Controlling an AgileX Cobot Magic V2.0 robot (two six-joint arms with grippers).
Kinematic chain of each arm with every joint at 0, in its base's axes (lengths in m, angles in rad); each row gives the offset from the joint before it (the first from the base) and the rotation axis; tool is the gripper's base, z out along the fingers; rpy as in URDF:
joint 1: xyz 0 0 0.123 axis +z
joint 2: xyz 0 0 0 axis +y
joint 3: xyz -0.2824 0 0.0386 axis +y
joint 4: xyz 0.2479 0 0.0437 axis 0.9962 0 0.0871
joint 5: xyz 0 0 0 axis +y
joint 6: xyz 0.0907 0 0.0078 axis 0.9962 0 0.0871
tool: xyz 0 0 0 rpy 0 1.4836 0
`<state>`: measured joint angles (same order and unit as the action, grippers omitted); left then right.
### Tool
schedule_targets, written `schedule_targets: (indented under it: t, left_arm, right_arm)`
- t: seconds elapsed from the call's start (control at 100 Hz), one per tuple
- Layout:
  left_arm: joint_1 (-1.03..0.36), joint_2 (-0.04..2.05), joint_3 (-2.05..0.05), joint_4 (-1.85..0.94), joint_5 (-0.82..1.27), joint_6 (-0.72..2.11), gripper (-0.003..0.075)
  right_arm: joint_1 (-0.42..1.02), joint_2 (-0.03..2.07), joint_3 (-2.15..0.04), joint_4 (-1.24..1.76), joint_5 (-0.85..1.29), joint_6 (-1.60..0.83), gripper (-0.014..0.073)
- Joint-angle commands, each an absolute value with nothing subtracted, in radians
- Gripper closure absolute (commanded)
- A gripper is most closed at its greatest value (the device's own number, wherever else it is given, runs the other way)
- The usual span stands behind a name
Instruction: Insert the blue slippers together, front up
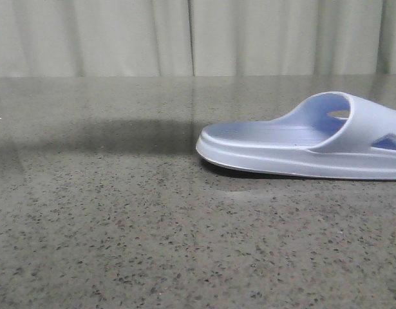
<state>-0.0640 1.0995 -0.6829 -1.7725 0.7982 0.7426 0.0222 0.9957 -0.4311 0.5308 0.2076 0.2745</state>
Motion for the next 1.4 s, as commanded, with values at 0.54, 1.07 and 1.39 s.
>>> schedule_targets:
  t: [0.54,1.07,1.39]
  left_arm:
    - [-0.072,1.078,-0.717,-1.857,0.839,0.734,0.0704]
    - [-0.072,1.078,-0.717,-1.857,0.838,0.734,0.0704]
    - [-0.072,1.078,-0.717,-1.859,0.833,0.734,0.0704]
  right_arm:
    - [0.139,1.117,-0.458,0.572,0.118,0.273,0.0161]
    - [0.15,1.135,-0.458,0.574,0.169,0.273,0.049]
    - [0.15,1.122,-0.458,0.574,0.147,0.273,0.0701]
